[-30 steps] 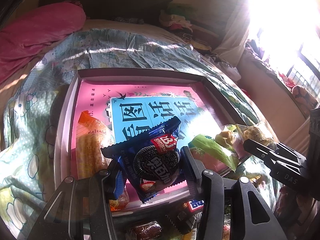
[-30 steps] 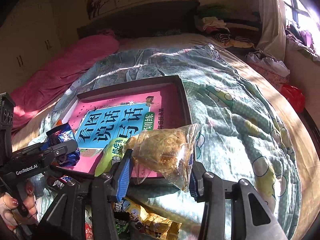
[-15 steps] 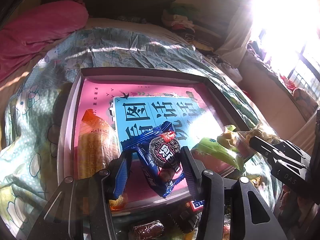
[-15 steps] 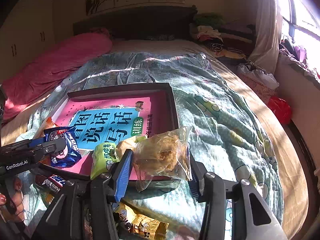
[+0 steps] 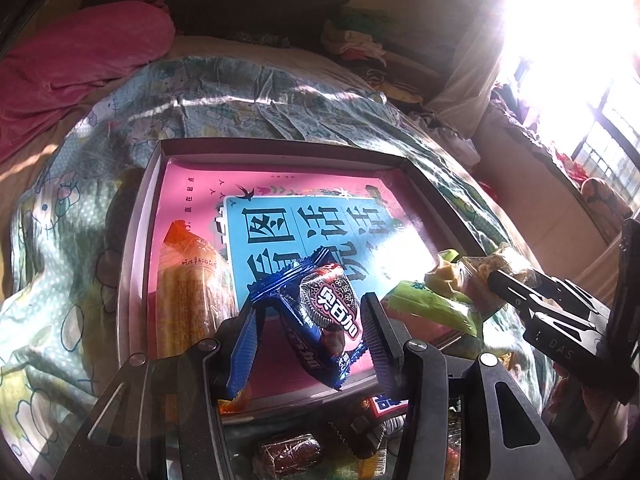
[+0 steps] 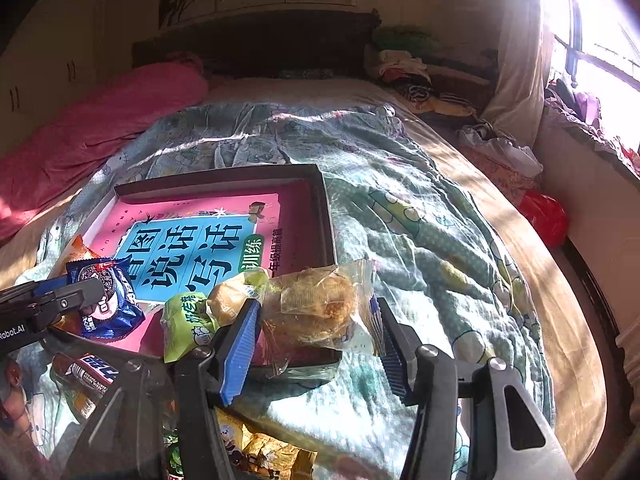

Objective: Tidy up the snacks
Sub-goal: 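Lower the cookie pack into the box beside the wafer roll and open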

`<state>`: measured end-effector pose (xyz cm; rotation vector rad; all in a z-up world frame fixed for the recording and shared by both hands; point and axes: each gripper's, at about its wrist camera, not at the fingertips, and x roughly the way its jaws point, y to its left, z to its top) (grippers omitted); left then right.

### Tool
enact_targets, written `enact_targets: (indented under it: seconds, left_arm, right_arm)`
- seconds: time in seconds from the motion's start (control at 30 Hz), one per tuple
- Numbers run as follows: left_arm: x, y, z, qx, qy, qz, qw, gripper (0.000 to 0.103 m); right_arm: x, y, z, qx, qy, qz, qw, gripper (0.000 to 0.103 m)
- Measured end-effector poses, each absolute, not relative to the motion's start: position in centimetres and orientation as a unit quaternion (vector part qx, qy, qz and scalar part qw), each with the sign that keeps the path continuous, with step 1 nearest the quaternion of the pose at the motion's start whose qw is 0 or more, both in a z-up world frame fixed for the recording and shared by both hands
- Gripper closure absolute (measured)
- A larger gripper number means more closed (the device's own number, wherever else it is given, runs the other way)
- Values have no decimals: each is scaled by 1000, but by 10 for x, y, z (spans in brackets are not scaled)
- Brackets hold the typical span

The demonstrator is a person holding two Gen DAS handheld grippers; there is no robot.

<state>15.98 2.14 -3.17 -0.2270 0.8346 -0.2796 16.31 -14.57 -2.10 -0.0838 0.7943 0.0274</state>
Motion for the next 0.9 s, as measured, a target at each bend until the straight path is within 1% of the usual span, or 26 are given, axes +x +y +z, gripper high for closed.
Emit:
enact_targets:
  seconds: [0.13, 0.33, 0.4, 0.53, 0.9]
  left_arm:
    - [158, 22, -30, -108, 403, -137, 899, 52]
    - [156, 22, -27, -108, 401, -136, 900, 52]
    - [156, 23, -26, -109, 400, -136, 900, 51]
    - [153, 23, -24, -106, 397, -135, 902, 45]
    - [150, 27, -19, -110, 394, -136, 902, 41]
  right_arm:
    - [172, -135, -28, -65, 392, 6, 918, 47]
    - [168, -130, -27, -60, 386, 29, 920, 47]
    - [166, -130, -24, -55, 381, 35, 922, 47]
    - [162, -130, -20, -46, 376, 44, 924, 45]
    - [159, -145, -16, -30, 377, 27, 925, 43]
